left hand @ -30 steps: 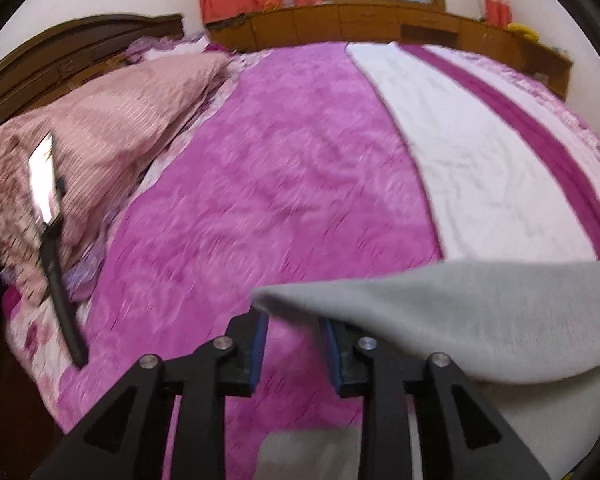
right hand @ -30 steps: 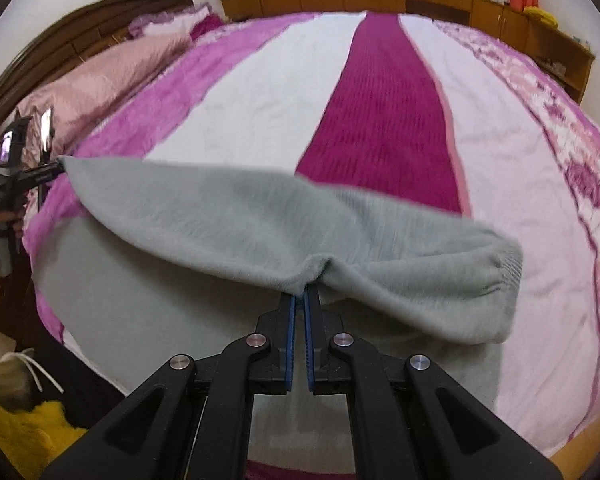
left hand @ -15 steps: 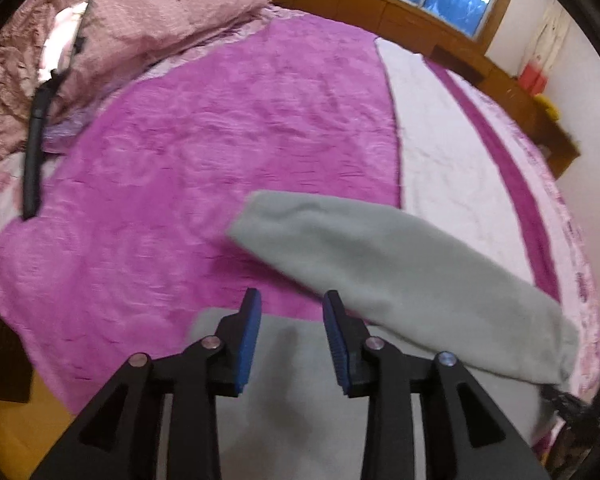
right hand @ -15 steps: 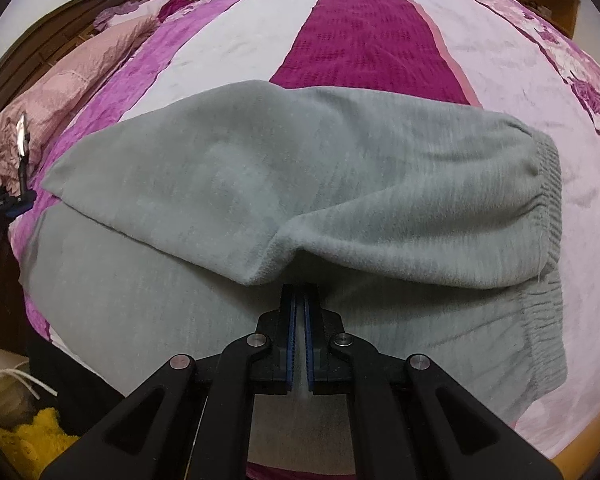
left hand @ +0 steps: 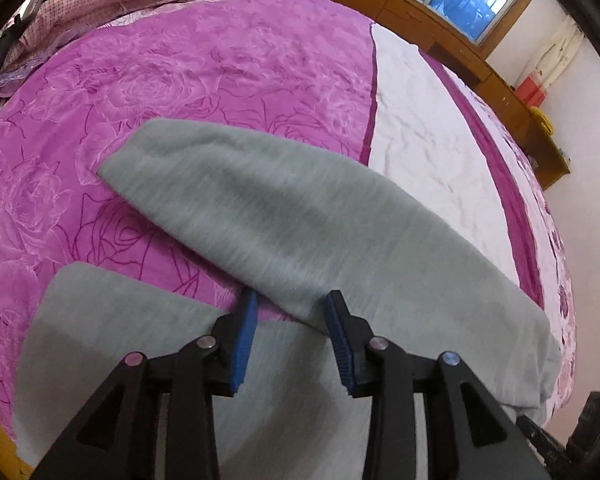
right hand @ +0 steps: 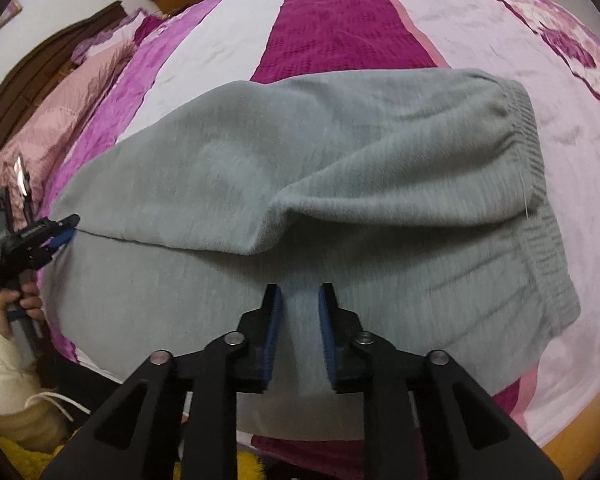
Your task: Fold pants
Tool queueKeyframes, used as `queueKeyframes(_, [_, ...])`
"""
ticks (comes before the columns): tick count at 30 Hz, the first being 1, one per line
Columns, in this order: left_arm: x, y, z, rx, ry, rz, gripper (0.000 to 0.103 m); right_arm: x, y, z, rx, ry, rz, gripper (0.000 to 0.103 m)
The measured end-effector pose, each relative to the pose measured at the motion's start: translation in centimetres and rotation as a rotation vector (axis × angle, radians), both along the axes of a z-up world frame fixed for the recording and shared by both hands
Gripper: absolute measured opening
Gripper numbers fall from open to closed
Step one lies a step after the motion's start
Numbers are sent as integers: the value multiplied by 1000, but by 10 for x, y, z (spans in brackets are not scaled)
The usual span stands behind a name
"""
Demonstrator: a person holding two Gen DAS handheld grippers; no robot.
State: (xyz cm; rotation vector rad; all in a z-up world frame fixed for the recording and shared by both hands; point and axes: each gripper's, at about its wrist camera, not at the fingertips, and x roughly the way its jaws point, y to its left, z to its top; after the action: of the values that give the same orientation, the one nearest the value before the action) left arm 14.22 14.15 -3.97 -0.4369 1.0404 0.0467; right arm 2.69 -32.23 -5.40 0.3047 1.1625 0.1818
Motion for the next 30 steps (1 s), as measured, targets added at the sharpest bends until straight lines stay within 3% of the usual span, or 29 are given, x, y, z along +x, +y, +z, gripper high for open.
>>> queueKeyframes(9, [7,4,-1,-108,-46,58,38,3,-4,-13,53,4,-49,16])
queueKeyframes(17, [11,-7,-10,-31,-41,28,37,4,-5,-17,92,-17,-69,21])
queueKeyframes(19, [11,-8,-10,-26,-42,24,37,2,-4,-17,104,-28,-72,26])
queueKeyframes(21, [10,-6,-9,-30,-45,25,33,-1,0,-16,111,-55,-63,40])
queueKeyframes(23, [9,-5,-8,-48,-47,21,18,-3,7,-14,107,-78,-43,54])
queueKeyframes(24, [8,-5,-7,-63,-49,18,15,-4,11,-13,101,-86,-31,62])
queueKeyframes(27, [7,-7,-5,-84,-50,-3,14,-3,23,-12,62,-86,4,71])
queueKeyframes(30, [9,-15,-7,-53,-44,-28,14,-3,23,-13,79,-75,-14,72])
